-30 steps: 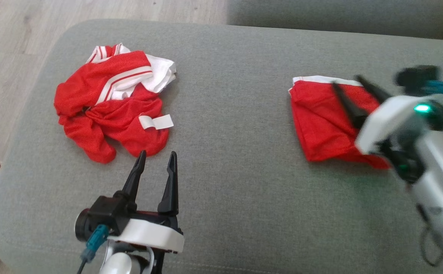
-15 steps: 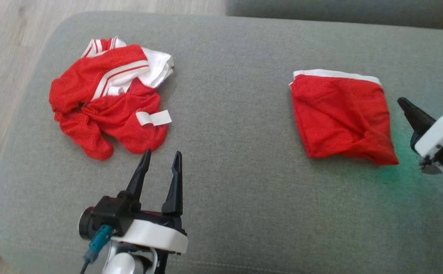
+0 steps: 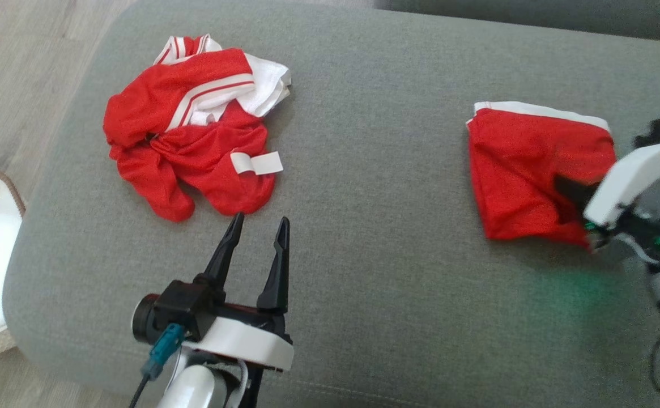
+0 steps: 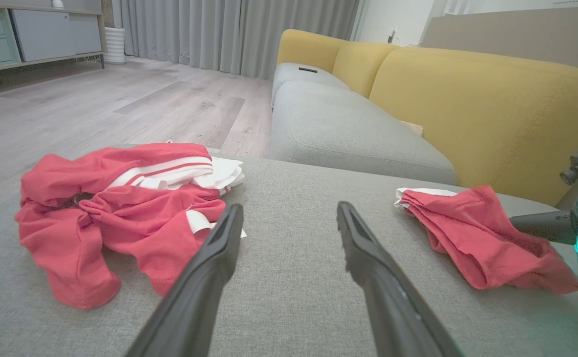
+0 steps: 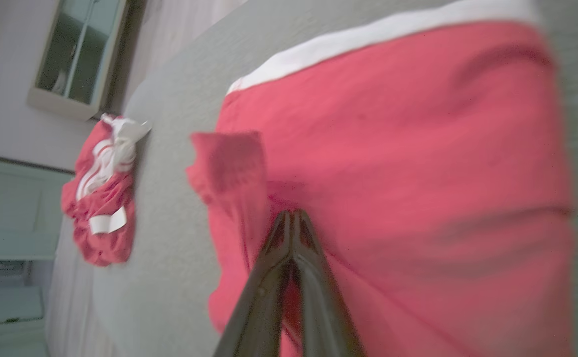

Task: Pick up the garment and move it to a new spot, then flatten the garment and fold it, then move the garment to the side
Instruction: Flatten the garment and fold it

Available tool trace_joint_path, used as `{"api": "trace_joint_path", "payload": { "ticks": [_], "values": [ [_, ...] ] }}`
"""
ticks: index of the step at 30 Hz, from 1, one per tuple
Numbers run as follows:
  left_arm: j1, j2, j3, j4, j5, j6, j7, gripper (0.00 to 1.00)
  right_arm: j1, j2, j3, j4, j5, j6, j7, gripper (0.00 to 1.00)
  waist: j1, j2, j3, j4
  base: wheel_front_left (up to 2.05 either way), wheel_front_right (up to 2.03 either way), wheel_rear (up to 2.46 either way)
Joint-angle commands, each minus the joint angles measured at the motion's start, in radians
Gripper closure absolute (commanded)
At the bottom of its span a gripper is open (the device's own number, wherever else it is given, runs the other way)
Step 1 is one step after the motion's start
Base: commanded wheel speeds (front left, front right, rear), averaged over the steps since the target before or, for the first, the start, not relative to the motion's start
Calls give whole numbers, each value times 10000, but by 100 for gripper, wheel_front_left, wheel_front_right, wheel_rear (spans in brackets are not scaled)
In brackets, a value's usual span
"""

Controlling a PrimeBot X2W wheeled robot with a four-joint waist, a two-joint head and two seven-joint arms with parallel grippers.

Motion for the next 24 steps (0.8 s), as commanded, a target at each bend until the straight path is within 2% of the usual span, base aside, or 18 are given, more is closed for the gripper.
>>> {"api": "trace_joint_path", "payload": {
  "ticks": [1, 7, 10, 11, 12, 18, 24],
  "values": [
    [-318, 9, 322, -271, -40, 55, -55, 0, 61, 38, 226, -482, 237, 46, 117, 100, -1, 0, -113, -71, 0, 0, 0],
    [76, 9, 617, -137, 115, 56, -55, 0, 1056, 459, 1168, -1848, 1184, 46, 417, 100, -1, 0, -866, -575, 0, 0, 0],
    [368, 9, 777, -30, 190, 5, -55, 0, 1700, 434, 1487, -2660, 1244, 46, -216, 100, -1, 0, -1389, -857, 0, 0, 0],
    [482, 9, 824, -4, 217, -2, -55, 0, 1909, 401, 1547, -2892, 1152, 46, -611, 44, -1, 0, -1559, -947, 0, 0, 0],
    [595, 9, 886, 20, 244, -4, -55, 0, 2097, 354, 1610, -3107, 970, 46, -1103, 0, -1, 0, -1747, -1042, 0, 0, 0],
    [1256, 9, 1514, -198, 426, 77, -55, 0, 3046, 374, 1938, -3844, -395, 46, -4540, 0, -1, 0, -2412, -1635, 0, 0, 0],
    [1742, 20, 2121, -437, 916, 27, -55, 0, 3628, 561, 2194, -3046, -2146, 46, -7523, 0, -1, 0, -2755, -2069, 0, 0, 0]
  ]
}}
